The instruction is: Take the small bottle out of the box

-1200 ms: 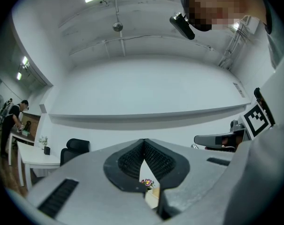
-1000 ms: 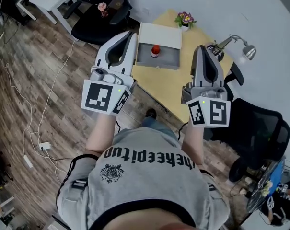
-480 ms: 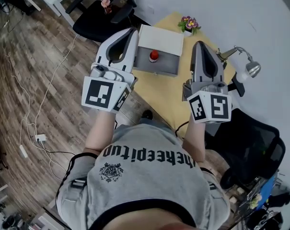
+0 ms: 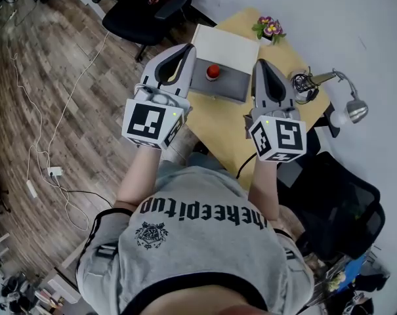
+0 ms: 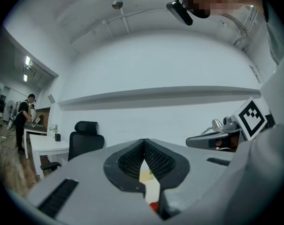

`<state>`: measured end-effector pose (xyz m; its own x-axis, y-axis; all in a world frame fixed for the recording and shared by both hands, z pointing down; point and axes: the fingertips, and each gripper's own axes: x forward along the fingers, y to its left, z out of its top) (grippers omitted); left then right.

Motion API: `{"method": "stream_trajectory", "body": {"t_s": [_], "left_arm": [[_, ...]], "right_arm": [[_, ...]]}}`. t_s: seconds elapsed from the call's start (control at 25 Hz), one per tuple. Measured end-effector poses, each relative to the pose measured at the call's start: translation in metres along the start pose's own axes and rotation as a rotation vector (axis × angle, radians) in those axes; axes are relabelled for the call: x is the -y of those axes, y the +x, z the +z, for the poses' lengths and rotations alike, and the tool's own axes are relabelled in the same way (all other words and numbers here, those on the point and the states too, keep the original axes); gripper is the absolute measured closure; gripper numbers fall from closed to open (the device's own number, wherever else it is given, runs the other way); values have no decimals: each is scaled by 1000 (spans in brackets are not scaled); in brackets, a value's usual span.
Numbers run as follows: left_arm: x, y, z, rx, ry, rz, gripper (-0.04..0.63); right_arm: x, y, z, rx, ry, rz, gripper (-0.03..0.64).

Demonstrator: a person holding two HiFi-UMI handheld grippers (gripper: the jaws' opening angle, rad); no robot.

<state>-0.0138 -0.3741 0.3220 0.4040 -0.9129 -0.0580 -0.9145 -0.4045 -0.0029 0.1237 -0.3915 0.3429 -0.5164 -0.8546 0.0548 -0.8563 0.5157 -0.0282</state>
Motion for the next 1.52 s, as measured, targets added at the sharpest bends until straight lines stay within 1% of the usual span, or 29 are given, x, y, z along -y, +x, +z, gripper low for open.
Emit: {"method": "stream_trajectory", "body": {"t_s": [0.32,0.44,0.6,0.8,0.92,1.12,1.36,1.52], "left_arm": [[6,19,-64,-160,-12,5,592],[11,21,-94,-233,-26,-9,592],[15,26,-133,-331,-31,-17,589],[29,29,-176,-450,-50,-84,504],[36,33,-200,-523,-37,-115,461],[41,44,-236,-618,-22,-146,399],[43,55,-278,-729,15,-162,365],[43,61,-300,-765,27,-165,364]], "right_arm": [[16,10,-73,-147,56,11,617],[18,9,-91,-182,78,17,617],[19,11,-106,-208,91,24,617],[22,10,-113,-222,103,32,617],[25,10,-117,-228,106,37,617],[27,11,-122,-237,117,43,617],[28,12,-126,-248,128,55,617],[28,11,-132,-258,132,63,617]]}}
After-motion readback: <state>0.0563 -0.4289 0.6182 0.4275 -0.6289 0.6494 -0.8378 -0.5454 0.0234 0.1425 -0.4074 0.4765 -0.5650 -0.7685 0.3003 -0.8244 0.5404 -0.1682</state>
